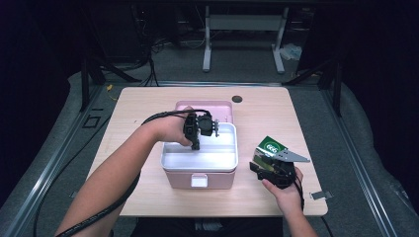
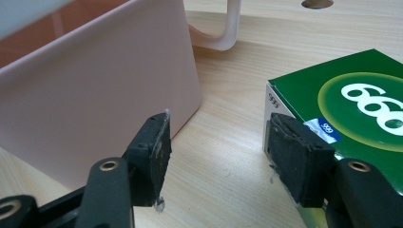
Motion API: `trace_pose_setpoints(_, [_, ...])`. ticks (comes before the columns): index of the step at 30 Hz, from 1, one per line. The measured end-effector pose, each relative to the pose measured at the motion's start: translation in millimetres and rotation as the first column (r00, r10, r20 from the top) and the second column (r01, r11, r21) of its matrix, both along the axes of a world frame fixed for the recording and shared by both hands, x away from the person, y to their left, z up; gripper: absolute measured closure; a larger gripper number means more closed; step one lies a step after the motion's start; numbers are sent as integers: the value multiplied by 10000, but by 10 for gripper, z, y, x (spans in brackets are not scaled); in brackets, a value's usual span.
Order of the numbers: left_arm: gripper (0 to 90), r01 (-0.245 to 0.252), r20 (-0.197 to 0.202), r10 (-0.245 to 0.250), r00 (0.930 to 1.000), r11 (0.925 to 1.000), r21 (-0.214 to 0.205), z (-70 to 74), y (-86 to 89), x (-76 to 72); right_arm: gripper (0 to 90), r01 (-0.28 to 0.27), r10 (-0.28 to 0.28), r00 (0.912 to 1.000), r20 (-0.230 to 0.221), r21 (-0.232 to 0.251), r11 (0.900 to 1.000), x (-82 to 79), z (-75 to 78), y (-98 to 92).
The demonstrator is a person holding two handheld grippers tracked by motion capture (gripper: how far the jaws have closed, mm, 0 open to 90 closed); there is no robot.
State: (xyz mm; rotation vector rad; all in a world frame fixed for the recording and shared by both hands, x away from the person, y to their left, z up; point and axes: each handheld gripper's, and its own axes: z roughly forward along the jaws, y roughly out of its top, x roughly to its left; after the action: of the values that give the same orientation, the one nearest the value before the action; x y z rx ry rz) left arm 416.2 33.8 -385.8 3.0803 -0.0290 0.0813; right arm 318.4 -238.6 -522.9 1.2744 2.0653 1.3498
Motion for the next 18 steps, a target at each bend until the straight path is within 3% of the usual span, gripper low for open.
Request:
trace_pose_setpoints(11, [892,-475,105,474,9988,9988,100,120,250,15,401,23,-23,10000,-26,14,10000,-2,0,-4])
trace_pose_setpoints(18, [892,-1063,19,1063,9943,9943,-93,164,578,63,401,29,-29,10000,-10,10,10000,-4,1,-1])
